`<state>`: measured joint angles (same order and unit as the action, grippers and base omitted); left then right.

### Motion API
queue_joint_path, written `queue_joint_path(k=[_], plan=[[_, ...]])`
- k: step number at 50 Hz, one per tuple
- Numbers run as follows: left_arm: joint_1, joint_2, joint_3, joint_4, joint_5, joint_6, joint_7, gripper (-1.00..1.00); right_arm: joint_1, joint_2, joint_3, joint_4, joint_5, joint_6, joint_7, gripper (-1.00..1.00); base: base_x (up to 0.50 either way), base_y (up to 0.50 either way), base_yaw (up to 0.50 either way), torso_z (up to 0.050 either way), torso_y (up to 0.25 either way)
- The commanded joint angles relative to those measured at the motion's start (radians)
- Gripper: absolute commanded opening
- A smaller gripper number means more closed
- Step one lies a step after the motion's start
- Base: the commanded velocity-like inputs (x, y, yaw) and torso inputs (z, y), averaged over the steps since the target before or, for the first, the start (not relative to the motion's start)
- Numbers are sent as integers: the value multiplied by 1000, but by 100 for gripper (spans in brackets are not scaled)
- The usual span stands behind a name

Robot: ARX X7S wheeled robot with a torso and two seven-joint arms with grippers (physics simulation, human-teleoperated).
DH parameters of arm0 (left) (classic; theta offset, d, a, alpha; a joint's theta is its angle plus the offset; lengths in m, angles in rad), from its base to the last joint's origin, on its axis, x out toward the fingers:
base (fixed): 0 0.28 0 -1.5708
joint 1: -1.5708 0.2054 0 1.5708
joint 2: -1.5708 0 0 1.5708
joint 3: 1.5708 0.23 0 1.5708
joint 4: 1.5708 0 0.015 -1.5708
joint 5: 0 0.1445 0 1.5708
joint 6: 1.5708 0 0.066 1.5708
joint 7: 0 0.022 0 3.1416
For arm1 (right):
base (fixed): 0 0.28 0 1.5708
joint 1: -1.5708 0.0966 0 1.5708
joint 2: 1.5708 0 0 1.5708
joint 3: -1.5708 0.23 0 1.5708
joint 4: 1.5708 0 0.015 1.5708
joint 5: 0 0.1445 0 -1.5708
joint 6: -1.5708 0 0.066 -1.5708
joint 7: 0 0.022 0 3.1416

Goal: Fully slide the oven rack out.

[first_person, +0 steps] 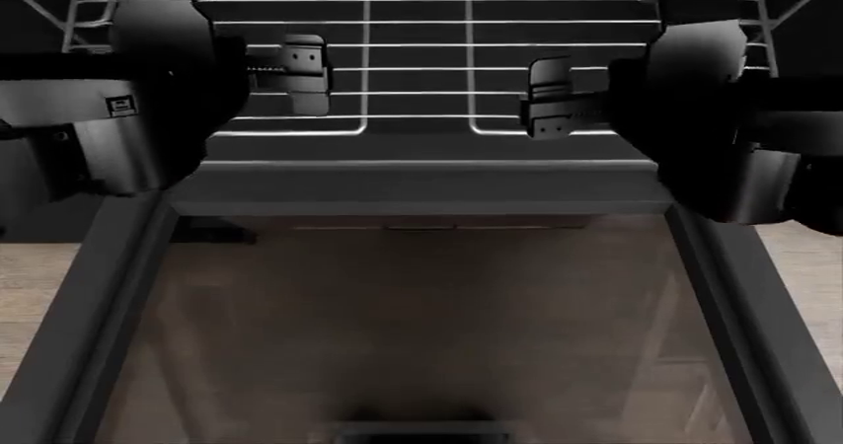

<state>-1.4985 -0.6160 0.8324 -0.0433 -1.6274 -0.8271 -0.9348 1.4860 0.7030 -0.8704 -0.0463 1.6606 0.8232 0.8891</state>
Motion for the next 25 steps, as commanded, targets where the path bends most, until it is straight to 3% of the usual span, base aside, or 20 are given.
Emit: queue_joint_path(k=[1, 7, 25], plan=[[222, -45, 144, -30, -143, -48, -59, 100, -182, 57, -86, -36, 119, 4, 65, 100, 0, 0, 0, -11, -20], [264, -80, 171, 26, -219, -96, -123, 100, -275, 115, -93, -144, 228, -8, 139, 100, 0, 0, 0, -5, -21], [359, -146, 203, 111, -366, -124, -191, 100, -418, 215, -107, -291, 283, -53, 182, 100, -3, 0, -1, -8, -23]])
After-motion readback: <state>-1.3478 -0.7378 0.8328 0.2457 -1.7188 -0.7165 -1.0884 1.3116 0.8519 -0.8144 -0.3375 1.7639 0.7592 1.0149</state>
